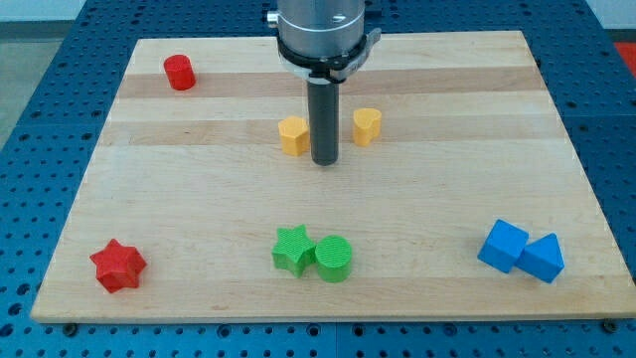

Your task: Push the green circle towards the group of blocks

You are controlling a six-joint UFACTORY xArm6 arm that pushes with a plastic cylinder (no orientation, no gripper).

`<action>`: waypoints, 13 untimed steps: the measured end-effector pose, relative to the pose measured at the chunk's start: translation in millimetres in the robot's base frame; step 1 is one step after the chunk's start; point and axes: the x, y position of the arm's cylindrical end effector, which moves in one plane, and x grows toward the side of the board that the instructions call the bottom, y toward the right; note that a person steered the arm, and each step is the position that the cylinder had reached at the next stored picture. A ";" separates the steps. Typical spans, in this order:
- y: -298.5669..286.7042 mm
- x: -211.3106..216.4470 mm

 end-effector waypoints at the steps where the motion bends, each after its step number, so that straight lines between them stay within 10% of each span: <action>1: -20.1 -12.8; 6: -49.4 -16.4; 13: -96.2 -170.1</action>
